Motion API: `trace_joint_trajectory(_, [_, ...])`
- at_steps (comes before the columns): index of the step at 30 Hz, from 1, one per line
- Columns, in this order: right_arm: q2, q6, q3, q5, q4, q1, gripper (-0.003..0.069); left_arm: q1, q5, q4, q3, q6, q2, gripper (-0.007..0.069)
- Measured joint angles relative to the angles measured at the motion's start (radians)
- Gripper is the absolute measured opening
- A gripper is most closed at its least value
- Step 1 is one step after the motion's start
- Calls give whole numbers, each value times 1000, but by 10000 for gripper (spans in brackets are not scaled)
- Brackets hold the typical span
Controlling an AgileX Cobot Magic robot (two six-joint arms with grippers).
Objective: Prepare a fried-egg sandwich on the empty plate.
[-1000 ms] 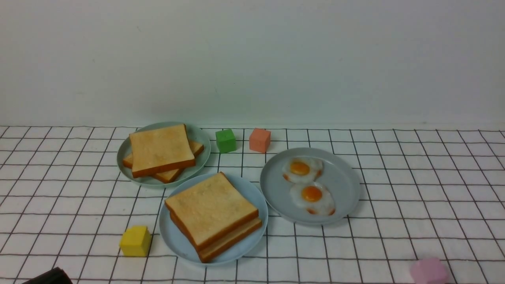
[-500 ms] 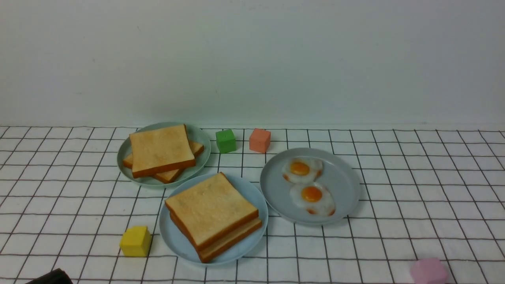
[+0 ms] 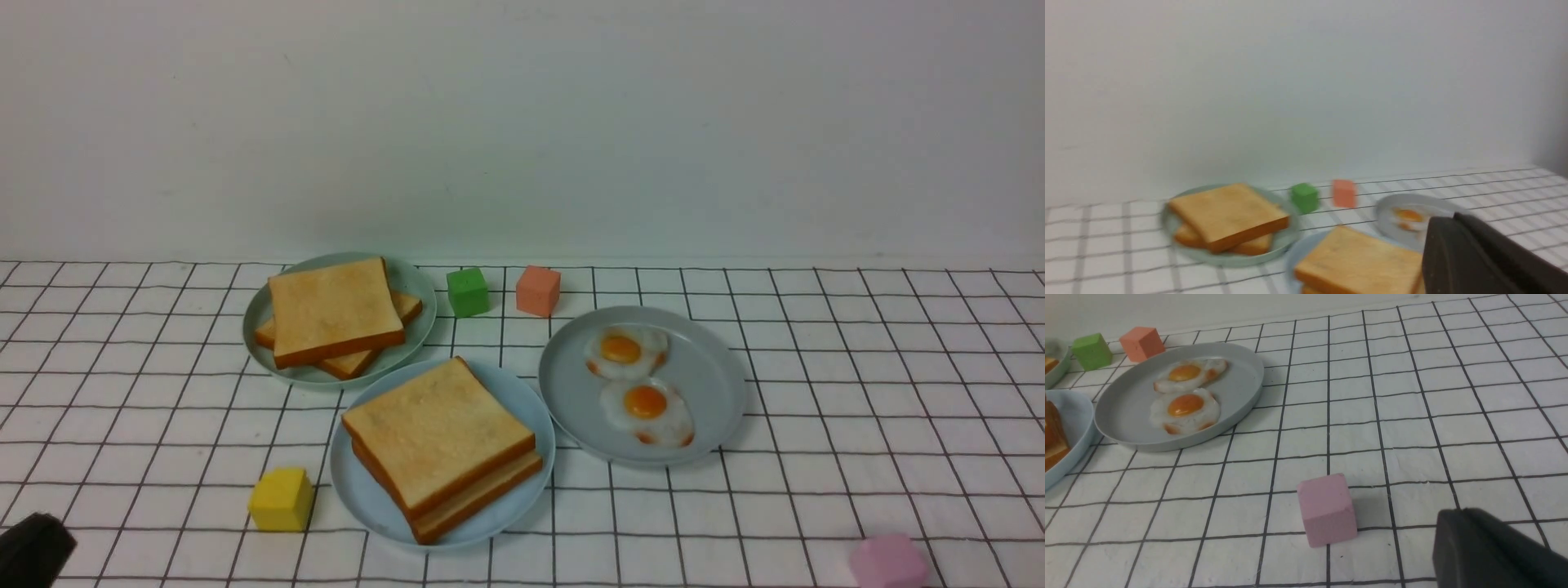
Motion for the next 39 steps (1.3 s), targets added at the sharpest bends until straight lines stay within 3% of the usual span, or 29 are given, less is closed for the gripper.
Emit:
trace_joint_trajectory(2, [0, 0, 0, 0, 0, 0, 6, 139, 57, 66, 49, -98, -17, -13])
trace_joint_trajectory(6, [0, 0, 0, 0, 0, 0, 7, 242, 293, 108, 60, -194, -18, -13])
trace_joint_trajectory(9, [0, 0, 0, 0, 0, 0, 8, 253, 351, 114, 63, -208, -18, -13])
trace_joint_trajectory(39, [0, 0, 0, 0, 0, 0, 30, 253, 346, 122, 63, -221, -18, -13])
